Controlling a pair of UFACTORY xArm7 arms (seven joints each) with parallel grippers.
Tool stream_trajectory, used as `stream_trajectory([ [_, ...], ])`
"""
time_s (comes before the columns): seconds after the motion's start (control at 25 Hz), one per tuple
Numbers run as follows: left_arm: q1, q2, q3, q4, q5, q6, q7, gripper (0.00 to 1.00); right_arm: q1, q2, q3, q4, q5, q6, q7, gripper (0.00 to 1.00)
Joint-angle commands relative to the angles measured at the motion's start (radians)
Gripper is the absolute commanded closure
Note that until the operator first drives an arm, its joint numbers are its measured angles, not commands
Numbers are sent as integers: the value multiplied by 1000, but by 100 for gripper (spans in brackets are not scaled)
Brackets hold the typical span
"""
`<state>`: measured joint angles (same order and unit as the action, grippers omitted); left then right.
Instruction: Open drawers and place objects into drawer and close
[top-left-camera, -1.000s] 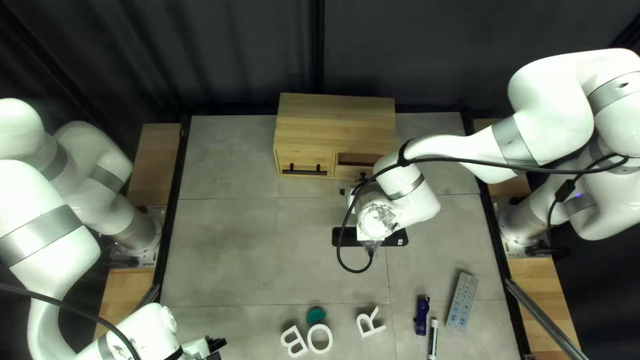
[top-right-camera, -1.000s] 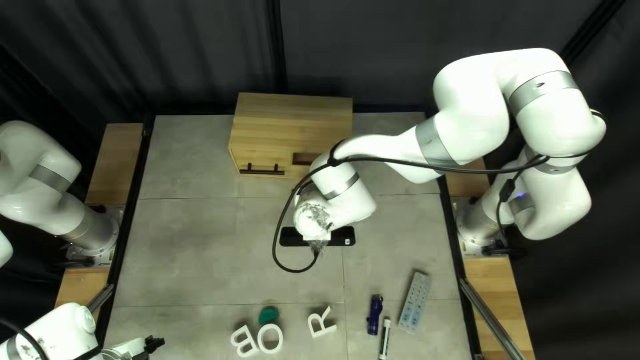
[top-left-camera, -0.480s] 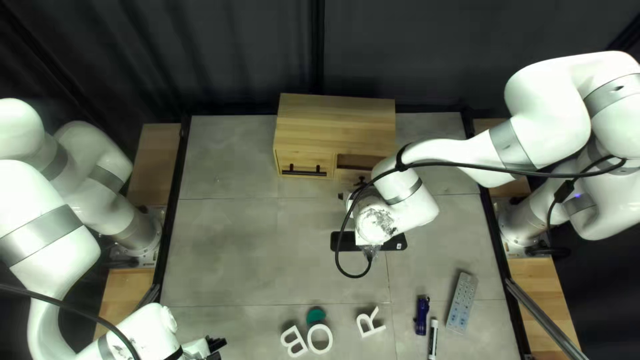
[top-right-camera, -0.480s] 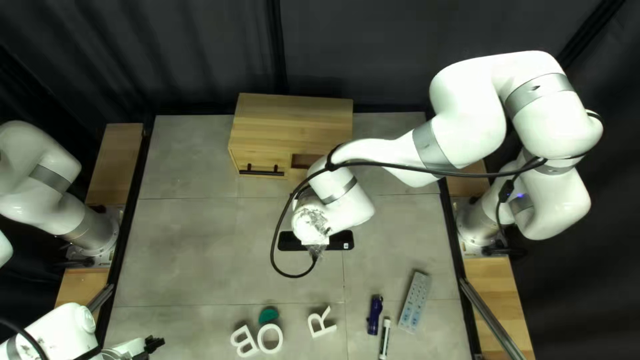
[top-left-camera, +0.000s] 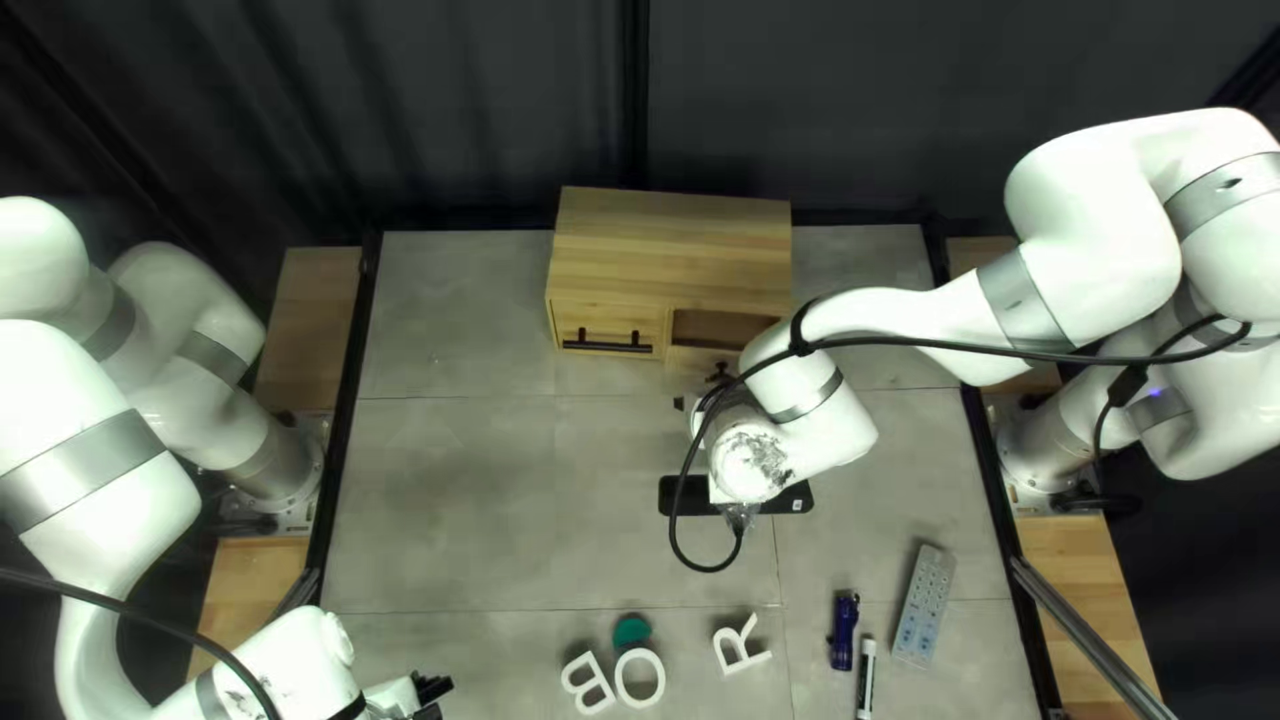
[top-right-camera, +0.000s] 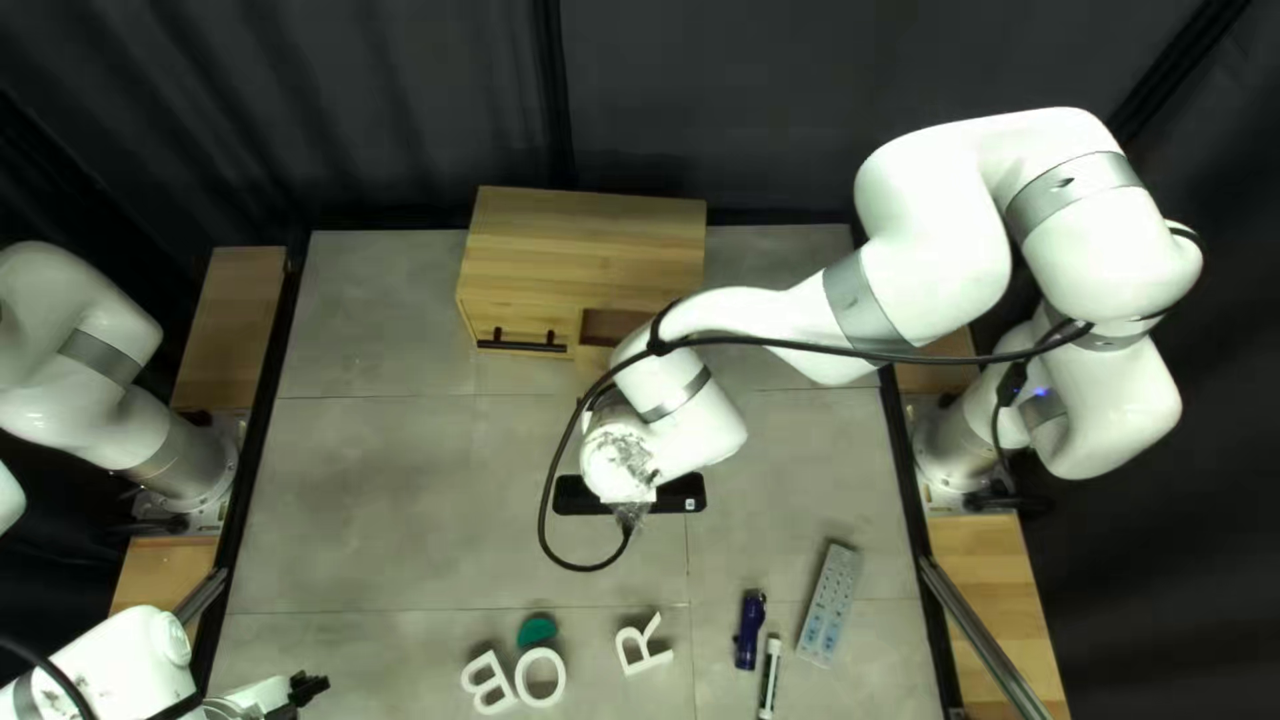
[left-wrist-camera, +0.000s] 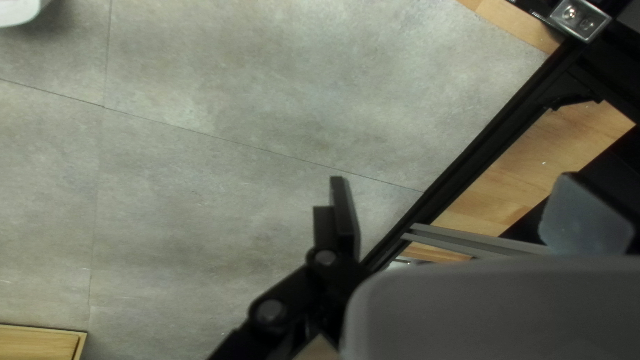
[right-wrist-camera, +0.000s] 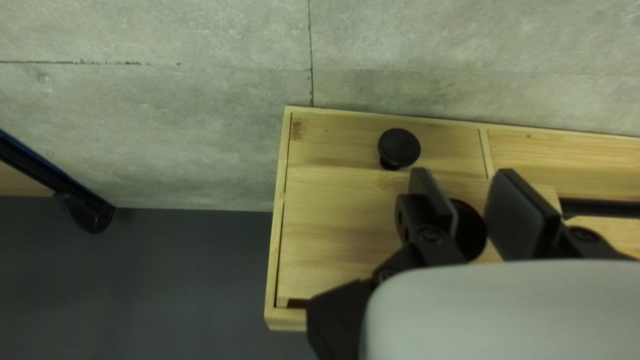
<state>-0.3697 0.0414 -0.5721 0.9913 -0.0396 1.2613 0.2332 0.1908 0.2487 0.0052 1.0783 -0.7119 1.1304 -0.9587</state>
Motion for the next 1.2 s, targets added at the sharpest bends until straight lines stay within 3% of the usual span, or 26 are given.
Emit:
stream_trajectory([
  [0.04,0,0,0,0,0,0,0,0,4,14,4,18,6,3,0,96],
  [0.56,0,0,0,0,0,0,0,0,18,30,17,47,14,11,-3,93],
  [0.6,0,0,0,0,0,0,0,0,19,30,18,49,14,12,-4,61],
  [0.64,0,0,0,0,0,0,0,0,20,29,19,50,15,13,-5,14],
  [0.68,0,0,0,0,0,0,0,0,21,25,21,52,17,16,-7,0],
  [1.0,0,0,0,0,0,0,0,0,32,-34,36,101,61,97,-64,0],
  [1.2,0,0,0,0,0,0,0,0,7,-169,25,8,56,41,-165,0],
])
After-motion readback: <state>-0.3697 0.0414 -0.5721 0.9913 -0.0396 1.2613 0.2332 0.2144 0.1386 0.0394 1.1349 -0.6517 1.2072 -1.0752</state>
